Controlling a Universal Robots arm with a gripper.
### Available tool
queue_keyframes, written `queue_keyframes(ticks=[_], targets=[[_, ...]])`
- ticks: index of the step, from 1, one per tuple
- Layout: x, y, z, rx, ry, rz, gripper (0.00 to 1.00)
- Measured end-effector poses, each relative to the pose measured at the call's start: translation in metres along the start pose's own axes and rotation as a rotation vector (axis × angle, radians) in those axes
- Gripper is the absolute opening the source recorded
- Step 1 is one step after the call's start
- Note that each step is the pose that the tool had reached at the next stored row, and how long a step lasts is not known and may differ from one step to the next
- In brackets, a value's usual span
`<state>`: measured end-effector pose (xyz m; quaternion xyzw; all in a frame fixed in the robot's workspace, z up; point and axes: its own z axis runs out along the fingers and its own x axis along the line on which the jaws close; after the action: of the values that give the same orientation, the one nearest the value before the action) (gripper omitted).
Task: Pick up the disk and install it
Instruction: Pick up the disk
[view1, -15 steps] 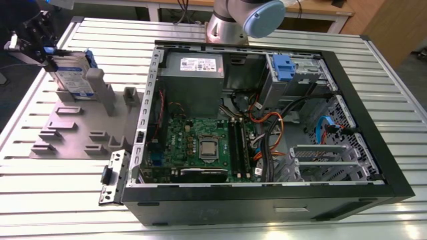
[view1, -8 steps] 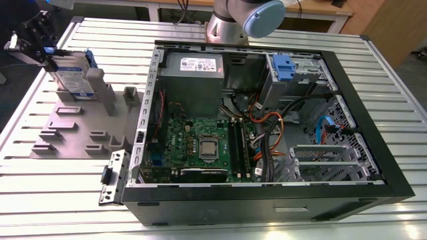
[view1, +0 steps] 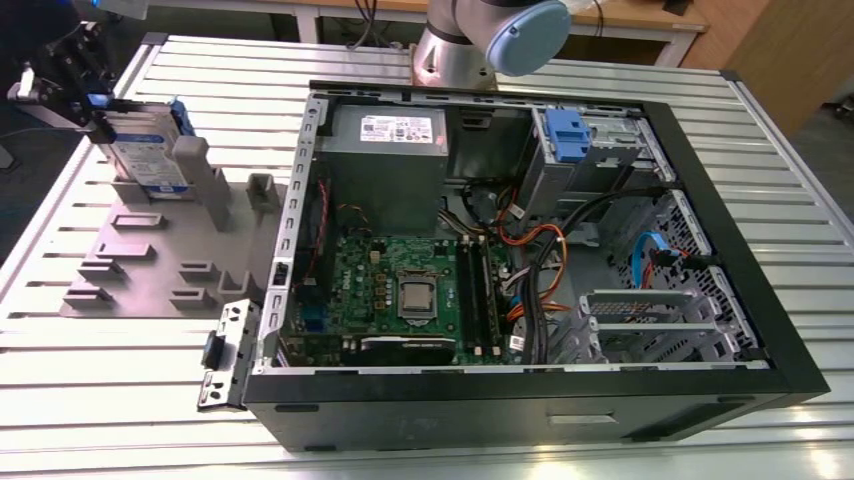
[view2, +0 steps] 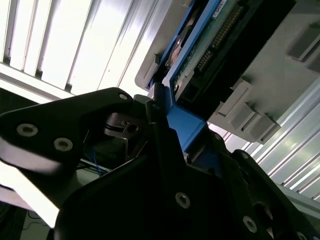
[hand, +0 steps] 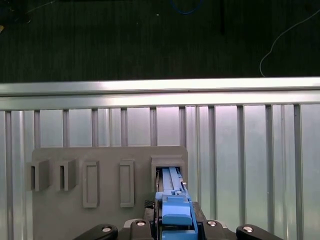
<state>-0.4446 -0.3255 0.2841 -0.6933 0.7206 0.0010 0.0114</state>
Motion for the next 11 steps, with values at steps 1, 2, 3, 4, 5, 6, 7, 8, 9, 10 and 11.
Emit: queue_keyframes(ticks=[1, 2, 3, 4, 5, 6, 7, 8, 9, 10, 11], targets=[[0.0000, 0.0000, 0.0000, 0.0000, 0.0000, 0.001, 0.38], [0.0000, 0.0000, 0.0000, 0.0000, 0.0000, 0.001, 0.38], [0.0000, 0.0000, 0.0000, 0.0000, 0.0000, 0.002, 0.38], [0.0000, 0.0000, 0.0000, 0.0001, 0.0000, 0.003, 0.44], [0.0000, 0.0000, 0.0000, 0.0001, 0.0000, 0.003, 0.44], [0.0000, 0.0000, 0.0000, 0.0001, 0.0000, 0.004, 0.44], [0.0000, 0.0000, 0.0000, 0.0001, 0.0001, 0.004, 0.43], [0.0000, 0.0000, 0.0000, 0.0002, 0.0000, 0.005, 0.37], [0.0000, 0.0000, 0.0000, 0.0002, 0.0000, 0.006, 0.37], [0.0000, 0.0000, 0.0000, 0.0001, 0.0000, 0.006, 0.37], [0.0000, 0.0000, 0.0000, 0.0001, 0.0001, 0.007, 0.37]])
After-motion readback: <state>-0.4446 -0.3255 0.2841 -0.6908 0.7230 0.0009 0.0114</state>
